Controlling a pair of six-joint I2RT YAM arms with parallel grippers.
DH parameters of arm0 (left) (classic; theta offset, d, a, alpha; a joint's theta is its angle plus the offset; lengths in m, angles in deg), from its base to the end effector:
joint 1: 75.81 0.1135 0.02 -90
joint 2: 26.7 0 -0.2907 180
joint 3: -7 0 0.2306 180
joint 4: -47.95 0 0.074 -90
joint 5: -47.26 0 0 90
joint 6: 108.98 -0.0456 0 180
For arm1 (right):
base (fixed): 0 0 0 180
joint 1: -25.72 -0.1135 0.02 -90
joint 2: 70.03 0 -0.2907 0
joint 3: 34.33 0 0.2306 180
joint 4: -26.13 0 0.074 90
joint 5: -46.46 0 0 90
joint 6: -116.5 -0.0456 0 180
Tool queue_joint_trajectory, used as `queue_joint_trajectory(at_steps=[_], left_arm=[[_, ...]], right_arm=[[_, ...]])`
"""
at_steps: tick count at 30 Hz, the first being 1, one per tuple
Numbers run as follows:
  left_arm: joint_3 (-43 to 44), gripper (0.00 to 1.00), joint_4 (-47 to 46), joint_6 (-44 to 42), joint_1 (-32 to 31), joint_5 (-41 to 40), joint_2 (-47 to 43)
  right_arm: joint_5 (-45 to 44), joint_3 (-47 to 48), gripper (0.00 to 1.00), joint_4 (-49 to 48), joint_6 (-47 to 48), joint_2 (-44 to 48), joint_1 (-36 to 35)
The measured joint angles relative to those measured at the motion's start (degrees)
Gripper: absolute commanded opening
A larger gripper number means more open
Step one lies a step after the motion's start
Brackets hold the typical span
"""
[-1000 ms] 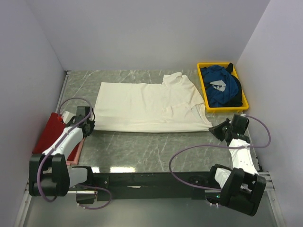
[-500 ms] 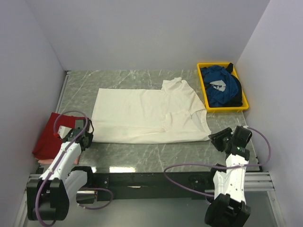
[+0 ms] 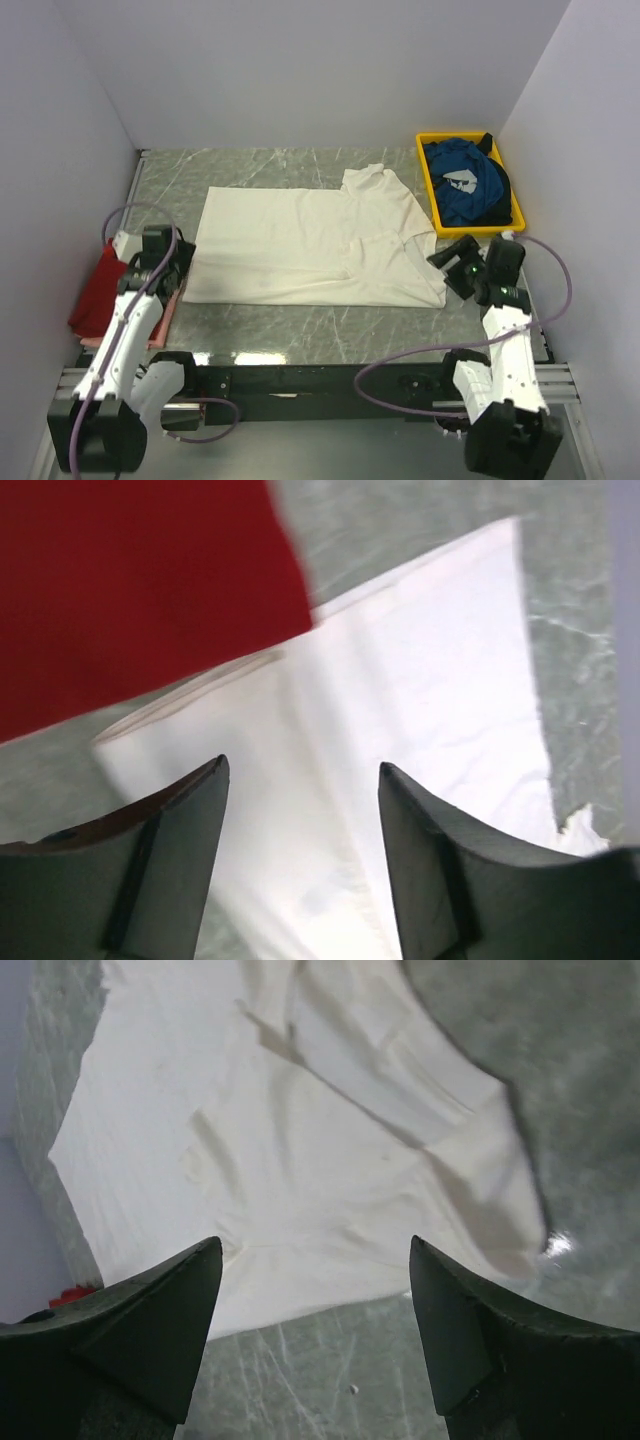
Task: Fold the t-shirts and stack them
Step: Fold the tshirt
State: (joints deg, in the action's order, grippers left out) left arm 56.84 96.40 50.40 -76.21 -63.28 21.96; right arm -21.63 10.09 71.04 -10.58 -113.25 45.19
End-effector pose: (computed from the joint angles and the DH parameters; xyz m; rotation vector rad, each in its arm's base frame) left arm 0.1378 0.0150 0.2508 -1.4556 1.8270 -0.1751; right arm 0.1214 -0.0249 0.2370 0.9352 2.1463 0.5990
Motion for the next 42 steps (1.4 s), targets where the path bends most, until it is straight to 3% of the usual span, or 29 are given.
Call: queue_joint_trajectory(at_steps=[7, 12, 18, 22, 32, 42], left_arm=[[19.65, 0.61, -3.93, -5.95, -0.26, 1.77, 23.69], [34.91, 0.58, -4.9, -9.79, -1.51, 1.44, 40.96], [50.69, 0.55, -3.52, -13.03, -1.84, 0.13, 56.87], [59.98, 0.5, -1.95, -14.45, -1.81, -0.68, 66.62], [77.85, 0.48, 1.57, -17.84, -1.84, -3.26, 84.19], [84.19, 0.44, 2.01, -19.67, -1.84, -4.61, 89.57]], right_arm=[[-6.6, 18.47, 0.78, -5.88, 0.28, -19.54, -17.7], [-7.63, 36.0, 0.66, -9.97, 2.49, -38.99, -21.49], [-7.37, 56.74, 0.61, -10.34, 4.39, -60.08, -23.65], [-7.45, 66.18, 0.61, -10.14, 5.66, -69.35, -24.68], [-7.43, 81.31, 0.6, -8.7, 8.02, -82.84, -26.18], [-7.41, 85.99, 0.6, -8.28, 8.48, -88.19, -26.18]])
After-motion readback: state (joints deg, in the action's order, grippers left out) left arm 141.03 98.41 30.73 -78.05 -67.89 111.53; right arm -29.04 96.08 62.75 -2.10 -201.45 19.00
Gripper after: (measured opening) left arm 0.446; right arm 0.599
